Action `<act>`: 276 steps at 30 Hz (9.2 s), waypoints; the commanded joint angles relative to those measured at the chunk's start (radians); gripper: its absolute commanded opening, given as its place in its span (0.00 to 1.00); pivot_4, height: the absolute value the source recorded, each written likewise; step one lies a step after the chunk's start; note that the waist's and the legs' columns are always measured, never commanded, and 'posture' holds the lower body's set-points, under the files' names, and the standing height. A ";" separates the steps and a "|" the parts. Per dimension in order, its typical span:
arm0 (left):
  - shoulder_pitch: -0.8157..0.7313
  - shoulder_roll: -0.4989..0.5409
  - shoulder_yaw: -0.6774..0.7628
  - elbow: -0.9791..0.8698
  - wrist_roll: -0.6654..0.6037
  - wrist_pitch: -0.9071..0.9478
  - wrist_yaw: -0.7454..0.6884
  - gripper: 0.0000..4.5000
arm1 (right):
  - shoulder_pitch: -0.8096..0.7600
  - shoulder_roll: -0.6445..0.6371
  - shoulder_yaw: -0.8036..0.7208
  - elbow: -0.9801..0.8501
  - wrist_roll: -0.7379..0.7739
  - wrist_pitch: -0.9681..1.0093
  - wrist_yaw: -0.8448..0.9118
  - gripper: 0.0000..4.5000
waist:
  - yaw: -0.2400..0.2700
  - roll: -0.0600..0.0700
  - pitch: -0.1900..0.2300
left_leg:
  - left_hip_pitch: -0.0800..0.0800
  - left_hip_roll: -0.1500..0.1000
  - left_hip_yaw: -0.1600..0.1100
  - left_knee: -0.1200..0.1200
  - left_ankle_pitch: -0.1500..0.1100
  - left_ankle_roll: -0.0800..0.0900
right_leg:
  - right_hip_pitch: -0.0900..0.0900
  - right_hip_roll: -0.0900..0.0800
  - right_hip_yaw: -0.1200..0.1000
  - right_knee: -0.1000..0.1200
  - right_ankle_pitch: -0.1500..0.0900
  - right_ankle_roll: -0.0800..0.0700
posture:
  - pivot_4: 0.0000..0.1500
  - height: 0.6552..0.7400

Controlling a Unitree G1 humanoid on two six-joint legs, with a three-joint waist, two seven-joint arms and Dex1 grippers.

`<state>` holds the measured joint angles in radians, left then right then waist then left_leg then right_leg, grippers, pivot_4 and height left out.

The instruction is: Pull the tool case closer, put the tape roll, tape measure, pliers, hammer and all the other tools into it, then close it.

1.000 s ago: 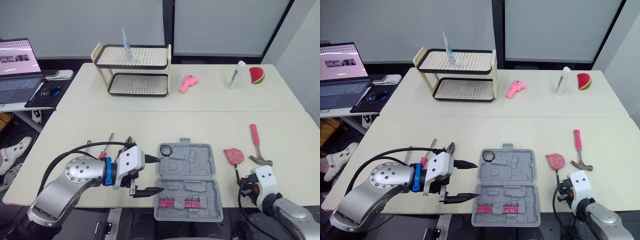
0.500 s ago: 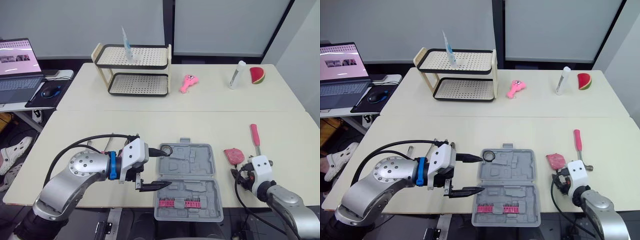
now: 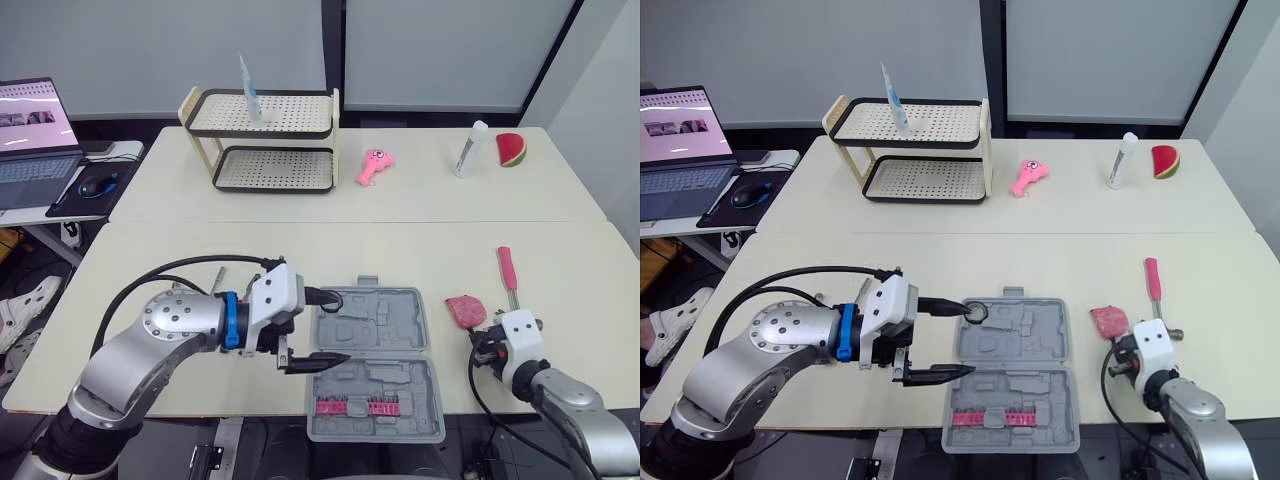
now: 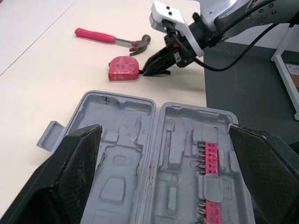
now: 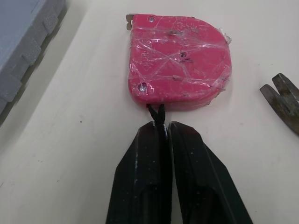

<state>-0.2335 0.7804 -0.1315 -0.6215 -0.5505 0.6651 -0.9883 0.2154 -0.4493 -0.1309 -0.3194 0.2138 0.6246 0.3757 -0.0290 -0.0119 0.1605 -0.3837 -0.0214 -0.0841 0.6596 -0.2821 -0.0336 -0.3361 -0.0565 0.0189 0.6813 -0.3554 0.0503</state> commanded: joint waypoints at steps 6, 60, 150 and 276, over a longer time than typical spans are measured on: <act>-0.009 0.000 -0.003 -0.026 -0.008 -0.015 -0.004 1.00 | 0.007 -0.010 0.023 0.009 -0.010 -0.027 0.032 0.00 | 0.000 0.000 0.000 | 0.000 0.000 0.000 0.000 0.000 0.000 | 0.000 0.000 0.000 0.000 0.000 0.000 | 1.00 0.87; 0.165 0.064 -0.027 -0.025 0.072 -0.179 -0.080 1.00 | 0.364 -0.103 0.002 -0.327 0.087 0.107 0.139 0.00 | 0.005 0.000 0.000 | 0.000 0.000 -0.002 0.000 0.000 0.000 | 0.001 -0.001 0.000 -0.001 0.000 0.000 | 1.00 0.87; -0.029 0.004 -0.030 0.118 0.158 -0.074 0.063 1.00 | -0.791 -0.549 0.527 0.076 -0.320 -0.151 1.039 0.71 | 0.000 -0.001 0.005 | -0.002 0.000 0.000 0.002 0.000 0.000 | 0.000 -0.001 -0.002 -0.001 0.000 0.000 | 1.00 0.87; 0.217 0.007 0.328 0.337 0.102 -0.297 -0.018 1.00 | -0.604 -0.262 0.183 0.123 -0.144 -0.233 0.685 0.23 | 0.000 -0.002 0.003 | -0.007 -0.001 -0.002 0.003 0.002 -0.004 | -0.007 -0.002 -0.003 0.001 0.000 0.000 | 1.00 0.87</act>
<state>-0.0395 0.7836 0.1002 -0.3120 -0.4199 0.4068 -1.0046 -0.4366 -0.6845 0.1379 -0.1171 0.0242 0.3847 1.0775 -0.0287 -0.0141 0.1633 -0.3912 -0.0221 -0.0858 0.6626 -0.2799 -0.0376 -0.3428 -0.0590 0.0160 0.6820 -0.3551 0.0502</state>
